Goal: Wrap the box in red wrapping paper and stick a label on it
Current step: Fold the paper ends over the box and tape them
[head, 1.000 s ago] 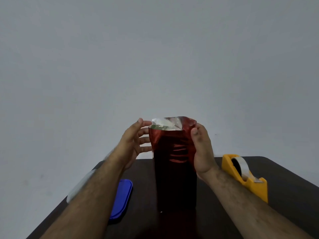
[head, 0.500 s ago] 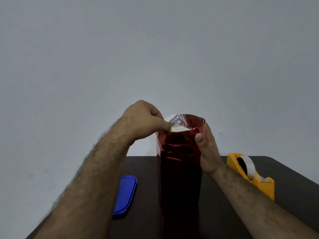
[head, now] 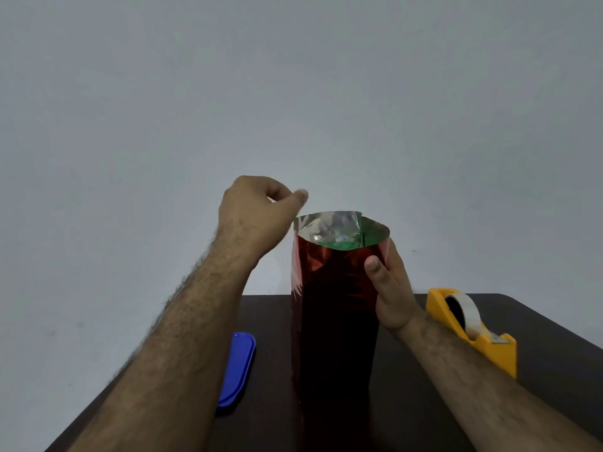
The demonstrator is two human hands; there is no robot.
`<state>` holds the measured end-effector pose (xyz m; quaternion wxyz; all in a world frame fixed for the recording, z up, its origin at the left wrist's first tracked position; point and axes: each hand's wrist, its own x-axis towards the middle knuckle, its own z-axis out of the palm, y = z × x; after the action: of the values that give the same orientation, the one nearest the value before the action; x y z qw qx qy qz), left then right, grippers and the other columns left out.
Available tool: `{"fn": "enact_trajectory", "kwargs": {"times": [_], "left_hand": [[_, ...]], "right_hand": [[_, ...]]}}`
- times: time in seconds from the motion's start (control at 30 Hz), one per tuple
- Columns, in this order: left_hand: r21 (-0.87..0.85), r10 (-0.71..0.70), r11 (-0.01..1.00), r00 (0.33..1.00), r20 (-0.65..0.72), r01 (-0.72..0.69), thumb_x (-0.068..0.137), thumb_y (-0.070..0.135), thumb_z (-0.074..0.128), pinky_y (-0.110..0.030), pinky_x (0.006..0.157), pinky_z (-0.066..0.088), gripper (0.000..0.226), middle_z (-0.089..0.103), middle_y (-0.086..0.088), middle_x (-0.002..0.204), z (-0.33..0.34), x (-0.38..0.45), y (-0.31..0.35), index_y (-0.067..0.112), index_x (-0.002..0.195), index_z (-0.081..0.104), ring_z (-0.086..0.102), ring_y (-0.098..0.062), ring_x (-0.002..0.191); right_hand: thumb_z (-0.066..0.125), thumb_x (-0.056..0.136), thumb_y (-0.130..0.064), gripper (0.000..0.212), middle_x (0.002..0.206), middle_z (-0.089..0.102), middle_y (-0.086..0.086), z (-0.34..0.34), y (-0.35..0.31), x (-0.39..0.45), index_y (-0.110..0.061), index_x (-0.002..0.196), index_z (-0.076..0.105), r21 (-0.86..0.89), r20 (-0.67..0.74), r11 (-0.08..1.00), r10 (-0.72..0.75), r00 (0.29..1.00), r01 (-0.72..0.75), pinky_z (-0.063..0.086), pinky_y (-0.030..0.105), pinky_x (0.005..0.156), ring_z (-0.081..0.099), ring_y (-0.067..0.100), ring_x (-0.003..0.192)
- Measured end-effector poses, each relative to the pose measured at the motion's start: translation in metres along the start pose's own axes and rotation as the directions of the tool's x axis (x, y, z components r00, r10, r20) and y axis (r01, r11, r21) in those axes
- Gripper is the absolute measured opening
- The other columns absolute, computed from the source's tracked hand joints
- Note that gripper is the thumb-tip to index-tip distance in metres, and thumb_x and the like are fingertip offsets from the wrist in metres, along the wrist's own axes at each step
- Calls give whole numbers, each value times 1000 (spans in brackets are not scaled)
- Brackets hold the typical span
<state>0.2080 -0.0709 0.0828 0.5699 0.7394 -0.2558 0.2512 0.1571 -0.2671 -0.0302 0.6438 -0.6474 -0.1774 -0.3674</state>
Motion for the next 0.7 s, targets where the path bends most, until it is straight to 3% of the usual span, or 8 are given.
{"fn": "enact_trajectory", "kwargs": {"times": [0.07,0.13,0.23,0.33,0.43,0.5,0.6,0.7], "left_hand": [[-153,-37,988,999,-9,35,92,48,76,-31,73,53,35,73,2,80,-3,3,-2,14,84,76,66,-12,80],[-316,-137,935,987,85,157,91,47,71,-37,76,54,36,75,-4,94,-6,6,-9,11,91,73,69,-18,91],[-452,-100,870,968,230,197,76,29,67,-46,86,55,16,73,-3,95,-1,6,-29,15,68,69,68,-19,97],[-413,-37,897,958,285,158,64,25,77,-41,89,51,15,76,-1,107,14,-3,-51,11,67,78,68,-17,100],[-416,-13,897,950,313,149,58,31,83,-36,100,48,25,74,-2,122,28,-10,-65,12,74,82,69,-14,115],[-394,-22,906,944,328,158,63,25,86,-36,103,48,20,74,-1,124,35,-12,-67,13,78,85,68,-10,120],[-370,-90,901,933,349,226,79,12,86,-35,96,47,5,75,2,120,42,-12,-68,14,84,87,69,-10,117],[-330,-135,902,907,399,279,87,7,81,-33,88,47,12,74,7,120,40,-11,-65,15,92,87,69,-8,115]], "right_hand": [[76,79,-73,99,140,64,13,-2,1,0,-8,147,46,1,-20,1000,3,1000,-3,60,41,96,62,35,132],[74,77,-78,102,140,64,13,-3,3,1,-9,147,47,-19,-66,1000,8,998,-9,61,45,95,63,34,130],[66,76,-86,102,140,64,11,-4,8,3,-14,146,49,-68,-135,997,15,991,-24,59,58,99,65,33,128],[53,76,-95,103,134,67,5,-7,11,4,-16,143,53,-103,-233,994,16,972,-41,59,55,101,68,25,124],[43,80,-97,100,132,67,9,-10,17,6,-18,140,55,-102,-297,993,34,954,-67,57,57,102,67,28,123],[39,80,-98,100,134,66,9,-11,20,7,-21,142,54,-101,-310,991,55,949,-90,57,57,102,66,29,124],[35,81,-98,99,135,65,10,-13,22,8,-23,143,54,-113,-316,989,60,947,-100,55,59,103,64,30,127],[35,80,-100,100,136,64,9,-13,21,8,-25,142,55,-123,-313,988,55,948,-98,55,59,104,63,29,128]]}}
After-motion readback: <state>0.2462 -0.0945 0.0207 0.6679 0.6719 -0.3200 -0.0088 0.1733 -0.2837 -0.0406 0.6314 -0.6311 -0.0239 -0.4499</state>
